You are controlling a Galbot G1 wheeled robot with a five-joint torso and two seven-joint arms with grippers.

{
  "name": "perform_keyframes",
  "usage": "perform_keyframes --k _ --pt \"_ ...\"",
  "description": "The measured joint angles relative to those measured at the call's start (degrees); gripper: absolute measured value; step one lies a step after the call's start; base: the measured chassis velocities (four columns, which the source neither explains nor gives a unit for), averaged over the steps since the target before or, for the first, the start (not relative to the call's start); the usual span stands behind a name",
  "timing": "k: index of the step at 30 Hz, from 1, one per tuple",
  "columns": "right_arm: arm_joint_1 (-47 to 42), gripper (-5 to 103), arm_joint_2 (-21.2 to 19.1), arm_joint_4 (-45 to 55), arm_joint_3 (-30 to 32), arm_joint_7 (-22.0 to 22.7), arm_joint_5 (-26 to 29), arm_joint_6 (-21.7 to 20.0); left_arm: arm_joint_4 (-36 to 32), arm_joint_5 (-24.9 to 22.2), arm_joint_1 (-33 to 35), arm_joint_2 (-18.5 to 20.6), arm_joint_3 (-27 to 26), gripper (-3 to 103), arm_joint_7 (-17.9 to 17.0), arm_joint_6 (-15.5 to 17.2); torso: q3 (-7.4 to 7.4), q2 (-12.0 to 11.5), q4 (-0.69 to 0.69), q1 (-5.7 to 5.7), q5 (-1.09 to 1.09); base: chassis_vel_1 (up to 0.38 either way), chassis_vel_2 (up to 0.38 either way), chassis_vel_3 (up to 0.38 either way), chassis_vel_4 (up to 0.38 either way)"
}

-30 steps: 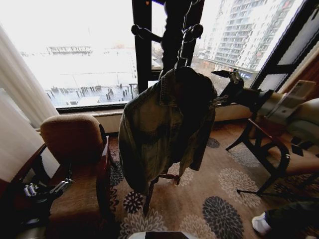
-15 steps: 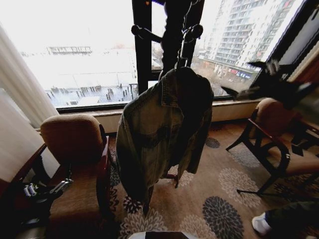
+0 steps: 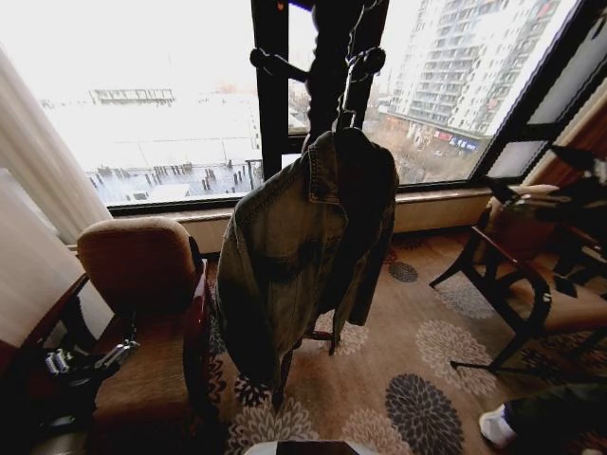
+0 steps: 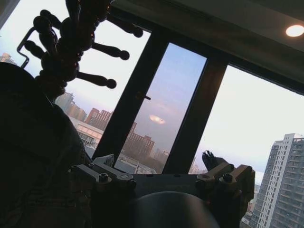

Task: Pick up the clothes from the bed and hang them on the clothes hanger.

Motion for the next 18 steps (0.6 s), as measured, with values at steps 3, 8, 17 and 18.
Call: perform_keyframes --k 3,8,17,18 --pt "4.14 100 -5.06 0.36 -4.77 -0.24 -0.56 0.18 0.0 0.0 0.0 -0.01 0.01 100 0.01 0.0 0.0 0.0 0.01 0.0 0.0 0.0 0.0 0.0 0.0" --pt "6.67 100 -10.44 0.3 -9.69 -0.47 -3.11 1.03 0.0 0.0 0.0 -0.01 0.01 100 0.01 0.01 0.0 0.0 0.0 0.0 0.0 0.0 0.0 0.0 0.0" --pt "8.48 100 -18.13 -1.4 -20.37 -1.61 -11.99 3.77 0.0 0.0 0.0 -0.01 0.01 100 0.01 0.01 0.0 0.0 0.0 0.0 -0.01 0.0 0.0 0.0 0.0" --pt "8.61 100 -18.89 -1.75 -21.67 -1.87 -13.08 4.25 0.0 0.0 0.0 0.0 0.01 100 0.01 0.01 0.0 0.0 0.0 0.0 0.0 0.0 0.0 0.0 0.0"
